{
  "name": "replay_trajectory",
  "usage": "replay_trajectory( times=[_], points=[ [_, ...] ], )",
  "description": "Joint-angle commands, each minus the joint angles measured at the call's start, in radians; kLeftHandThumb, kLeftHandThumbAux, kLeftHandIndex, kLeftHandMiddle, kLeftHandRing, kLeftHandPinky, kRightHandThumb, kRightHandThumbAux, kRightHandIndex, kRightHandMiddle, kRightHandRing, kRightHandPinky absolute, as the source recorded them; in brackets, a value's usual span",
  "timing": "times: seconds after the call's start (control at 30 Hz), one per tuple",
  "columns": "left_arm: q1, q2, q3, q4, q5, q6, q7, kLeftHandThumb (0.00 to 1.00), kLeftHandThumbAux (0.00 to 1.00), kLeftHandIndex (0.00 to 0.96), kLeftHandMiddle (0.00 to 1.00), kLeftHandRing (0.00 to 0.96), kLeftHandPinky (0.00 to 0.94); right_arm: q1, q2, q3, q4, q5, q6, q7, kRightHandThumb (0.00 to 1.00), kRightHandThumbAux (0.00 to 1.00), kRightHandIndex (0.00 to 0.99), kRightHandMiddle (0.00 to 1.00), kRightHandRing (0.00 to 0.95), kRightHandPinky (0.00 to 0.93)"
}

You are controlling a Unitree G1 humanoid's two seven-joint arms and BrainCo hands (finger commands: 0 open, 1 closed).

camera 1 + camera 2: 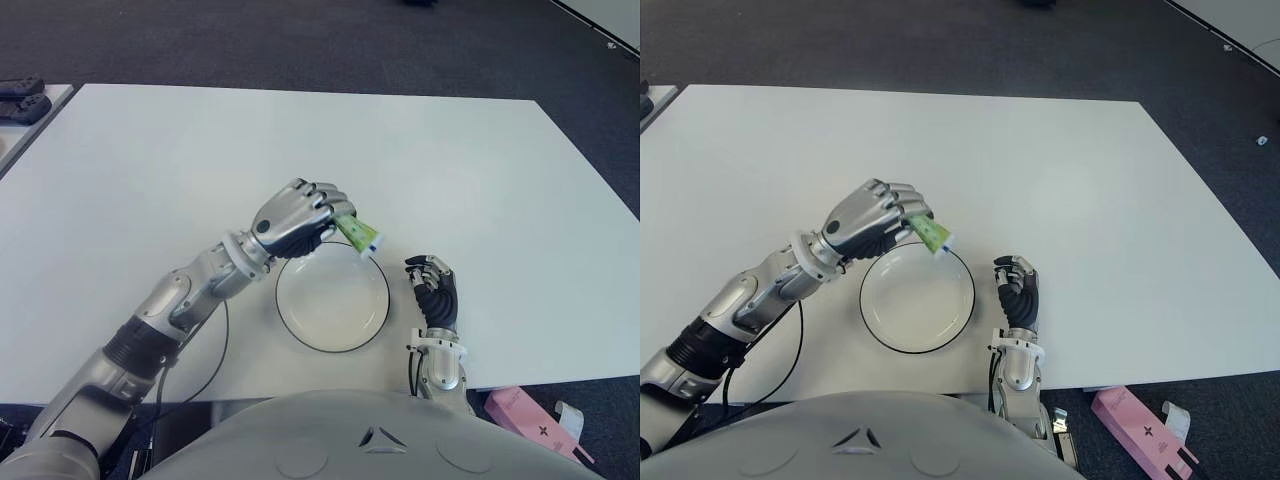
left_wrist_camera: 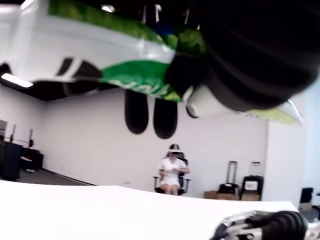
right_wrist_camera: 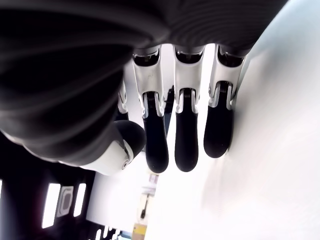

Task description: Put the toothpaste on the table into the plate.

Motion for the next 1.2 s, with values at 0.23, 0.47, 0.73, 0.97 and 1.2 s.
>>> replay_trajectory(
  times=[0.23, 0.47, 0.73, 0.97, 1.2],
  points=[
    [-0.046, 0.014, -0.077, 0.078, 0.173, -0.081, -0.017, 0.715, 0.704, 0.442, 0.879, 0.898, 0.906, 0.018, 0.01, 0.003, -0.006, 0.006, 0.02, 0.0, 0.693, 0.734, 0.421, 0.46, 0.453, 0.424],
    [-0.035, 0.006, -0.134, 0.124, 0.225, -0.082, -0.039, 0.713, 0.706, 0.442, 0.876, 0.895, 0.897, 0.019, 0.015, 0.003, -0.007, 0.004, 0.025, -0.003, 0.695, 0.734, 0.421, 0.455, 0.441, 0.409],
    [-0.045, 0.006, -0.174, 0.208, 0.238, -0.101, -0.003, 0.711, 0.708, 0.441, 0.875, 0.89, 0.894, 0.019, 0.013, 0.002, -0.006, 0.001, 0.028, -0.002, 0.694, 0.734, 0.42, 0.453, 0.434, 0.399],
    [-0.056, 0.009, -0.19, 0.237, 0.257, -0.121, 0.027, 0.709, 0.709, 0.441, 0.879, 0.896, 0.9, 0.017, 0.012, 0.002, -0.003, -0.002, 0.028, -0.004, 0.694, 0.735, 0.42, 0.447, 0.43, 0.398],
    [-0.04, 0.009, -0.198, 0.243, 0.243, -0.111, -0.013, 0.708, 0.709, 0.441, 0.878, 0.892, 0.896, 0.016, 0.009, 0.004, -0.002, -0.011, 0.028, -0.007, 0.693, 0.735, 0.42, 0.448, 0.434, 0.404]
  ],
)
